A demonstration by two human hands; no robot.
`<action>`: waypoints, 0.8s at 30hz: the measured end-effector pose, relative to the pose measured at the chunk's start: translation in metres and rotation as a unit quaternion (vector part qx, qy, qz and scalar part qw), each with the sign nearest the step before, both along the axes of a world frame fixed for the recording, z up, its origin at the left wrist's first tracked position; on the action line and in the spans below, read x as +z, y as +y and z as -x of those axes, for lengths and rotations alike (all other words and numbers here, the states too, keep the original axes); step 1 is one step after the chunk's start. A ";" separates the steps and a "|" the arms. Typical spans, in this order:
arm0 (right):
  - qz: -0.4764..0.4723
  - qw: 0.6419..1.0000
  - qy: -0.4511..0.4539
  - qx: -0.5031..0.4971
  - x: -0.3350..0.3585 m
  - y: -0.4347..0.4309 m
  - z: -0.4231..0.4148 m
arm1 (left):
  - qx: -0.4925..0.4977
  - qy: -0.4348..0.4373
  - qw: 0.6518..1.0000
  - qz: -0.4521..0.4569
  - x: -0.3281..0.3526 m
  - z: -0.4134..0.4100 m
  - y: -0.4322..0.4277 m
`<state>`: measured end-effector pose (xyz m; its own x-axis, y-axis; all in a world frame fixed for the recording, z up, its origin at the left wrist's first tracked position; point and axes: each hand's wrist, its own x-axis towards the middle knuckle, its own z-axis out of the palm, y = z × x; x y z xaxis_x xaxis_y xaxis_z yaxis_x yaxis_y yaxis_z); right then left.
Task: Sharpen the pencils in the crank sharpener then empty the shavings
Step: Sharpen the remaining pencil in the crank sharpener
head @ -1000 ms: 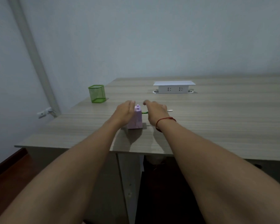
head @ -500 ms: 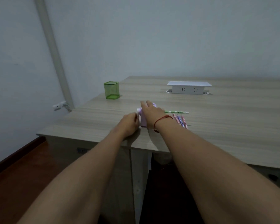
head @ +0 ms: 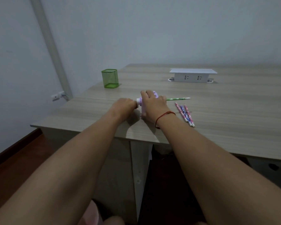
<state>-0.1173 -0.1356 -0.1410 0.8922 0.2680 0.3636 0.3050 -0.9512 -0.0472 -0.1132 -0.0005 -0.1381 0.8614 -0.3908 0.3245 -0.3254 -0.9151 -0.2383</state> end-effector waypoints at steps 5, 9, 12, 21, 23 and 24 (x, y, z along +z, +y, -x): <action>0.019 1.000 -0.014 -0.004 0.002 -0.002 0.003 | -0.037 -0.055 0.997 -0.039 0.036 -0.020 0.004; 0.040 0.999 -0.021 -0.010 0.003 -0.002 0.004 | -0.024 -0.048 0.999 0.008 0.034 -0.014 0.003; 0.046 0.998 -0.031 -0.010 0.003 -0.003 0.007 | -0.015 -0.042 0.998 0.033 0.032 -0.011 0.004; 0.061 0.997 -0.019 -0.033 0.014 0.005 0.006 | -0.044 -0.060 0.995 0.067 0.048 -0.004 0.007; 0.056 0.998 -0.013 -0.042 0.016 0.007 0.004 | -0.052 -0.063 0.994 0.069 0.049 -0.001 0.007; 0.057 0.997 -0.006 -0.047 0.017 0.009 0.002 | -0.058 -0.067 0.993 0.074 0.048 0.003 0.008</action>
